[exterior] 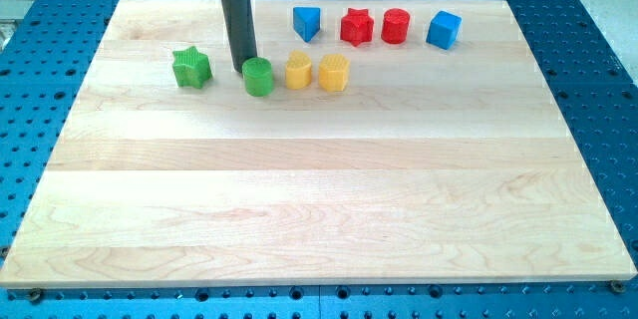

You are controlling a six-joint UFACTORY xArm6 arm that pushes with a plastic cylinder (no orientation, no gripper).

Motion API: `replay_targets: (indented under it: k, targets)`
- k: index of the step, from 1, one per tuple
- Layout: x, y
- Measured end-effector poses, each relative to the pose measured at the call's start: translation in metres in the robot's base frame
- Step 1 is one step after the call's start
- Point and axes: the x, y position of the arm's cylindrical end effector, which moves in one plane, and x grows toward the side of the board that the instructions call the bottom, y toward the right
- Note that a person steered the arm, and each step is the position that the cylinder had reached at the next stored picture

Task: Put the green circle to the bottom of the green star

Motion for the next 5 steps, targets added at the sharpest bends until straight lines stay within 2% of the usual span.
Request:
replay_targets:
  k: [2,3,4,5]
  targets:
    - [0.068,0.083]
    - [0.082,0.149]
    - [0.101,0.099]
    - [0.106,0.015]
